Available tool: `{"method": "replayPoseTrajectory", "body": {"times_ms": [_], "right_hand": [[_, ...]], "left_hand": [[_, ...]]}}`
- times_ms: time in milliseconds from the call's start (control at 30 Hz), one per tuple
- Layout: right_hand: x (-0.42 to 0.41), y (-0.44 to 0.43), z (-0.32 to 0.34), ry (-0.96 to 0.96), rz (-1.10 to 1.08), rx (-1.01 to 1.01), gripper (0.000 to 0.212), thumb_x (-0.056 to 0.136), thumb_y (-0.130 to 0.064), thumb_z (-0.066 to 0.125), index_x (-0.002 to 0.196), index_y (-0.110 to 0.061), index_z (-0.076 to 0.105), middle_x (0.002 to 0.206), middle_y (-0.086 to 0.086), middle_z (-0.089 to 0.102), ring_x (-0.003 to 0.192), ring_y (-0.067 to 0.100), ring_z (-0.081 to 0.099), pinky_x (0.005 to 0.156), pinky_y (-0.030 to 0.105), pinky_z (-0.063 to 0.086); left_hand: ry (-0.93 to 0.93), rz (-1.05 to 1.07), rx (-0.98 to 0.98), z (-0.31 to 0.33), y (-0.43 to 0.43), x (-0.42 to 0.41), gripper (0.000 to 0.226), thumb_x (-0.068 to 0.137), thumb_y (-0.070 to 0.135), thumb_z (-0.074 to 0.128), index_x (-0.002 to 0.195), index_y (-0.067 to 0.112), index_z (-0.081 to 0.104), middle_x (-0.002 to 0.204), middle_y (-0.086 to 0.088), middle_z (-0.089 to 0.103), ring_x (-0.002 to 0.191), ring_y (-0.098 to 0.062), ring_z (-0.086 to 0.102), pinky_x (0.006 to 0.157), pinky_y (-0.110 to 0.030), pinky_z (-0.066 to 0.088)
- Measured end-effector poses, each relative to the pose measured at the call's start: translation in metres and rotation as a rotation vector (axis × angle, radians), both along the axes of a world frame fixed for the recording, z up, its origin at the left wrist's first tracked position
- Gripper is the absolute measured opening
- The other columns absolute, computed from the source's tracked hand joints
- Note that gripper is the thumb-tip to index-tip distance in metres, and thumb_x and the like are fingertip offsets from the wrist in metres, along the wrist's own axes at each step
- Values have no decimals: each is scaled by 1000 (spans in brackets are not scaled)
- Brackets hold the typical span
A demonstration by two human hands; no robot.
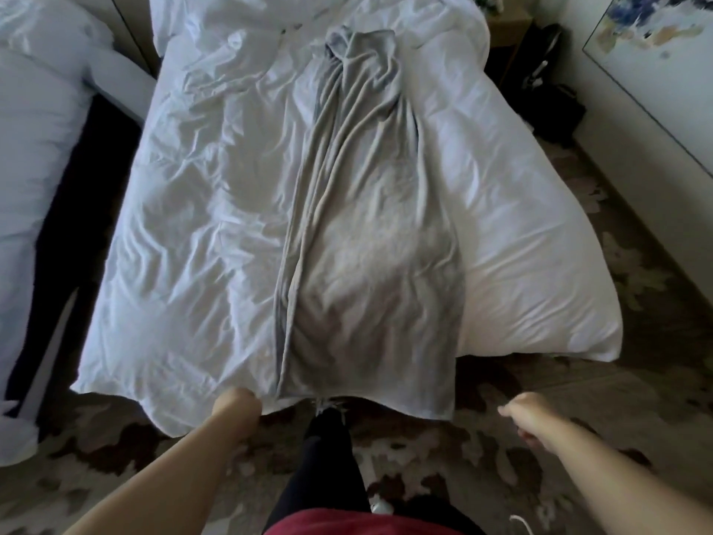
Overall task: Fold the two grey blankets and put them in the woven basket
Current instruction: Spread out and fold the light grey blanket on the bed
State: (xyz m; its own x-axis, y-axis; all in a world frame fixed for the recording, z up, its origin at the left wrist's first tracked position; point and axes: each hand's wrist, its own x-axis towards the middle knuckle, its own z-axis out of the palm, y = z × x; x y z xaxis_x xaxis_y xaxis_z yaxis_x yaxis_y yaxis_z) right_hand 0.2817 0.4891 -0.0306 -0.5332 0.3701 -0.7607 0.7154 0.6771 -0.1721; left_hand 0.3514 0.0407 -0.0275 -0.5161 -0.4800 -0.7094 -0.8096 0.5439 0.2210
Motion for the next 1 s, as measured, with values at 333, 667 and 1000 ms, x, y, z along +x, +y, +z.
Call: {"method": "replayPoseTrajectory", "body": {"times_ms": [333,667,1000], "right_hand": [[-159,-126,19,3,29,-150,11,87,-10,53,87,-6,64,64,8,54,50,19,48,45,21,34],[-318,-332,-19,98,136,-348,23,90,-14,55,68,-19,60,59,1,56,49,13,51,50,22,42],[-352,-438,-64,79,432,28,29,86,-24,57,105,-4,64,112,17,67,106,33,62,73,29,45]], "left_hand": [[143,74,113,-6,-28,-188,25,87,12,53,105,13,69,101,-12,69,93,-29,64,80,-29,50],[260,229,167,-71,-60,-311,38,82,24,64,117,14,53,110,-9,65,103,-30,60,87,-34,48],[298,300,264,-97,-99,-310,21,83,22,66,102,28,62,78,19,60,76,-8,59,66,-22,43]]}}
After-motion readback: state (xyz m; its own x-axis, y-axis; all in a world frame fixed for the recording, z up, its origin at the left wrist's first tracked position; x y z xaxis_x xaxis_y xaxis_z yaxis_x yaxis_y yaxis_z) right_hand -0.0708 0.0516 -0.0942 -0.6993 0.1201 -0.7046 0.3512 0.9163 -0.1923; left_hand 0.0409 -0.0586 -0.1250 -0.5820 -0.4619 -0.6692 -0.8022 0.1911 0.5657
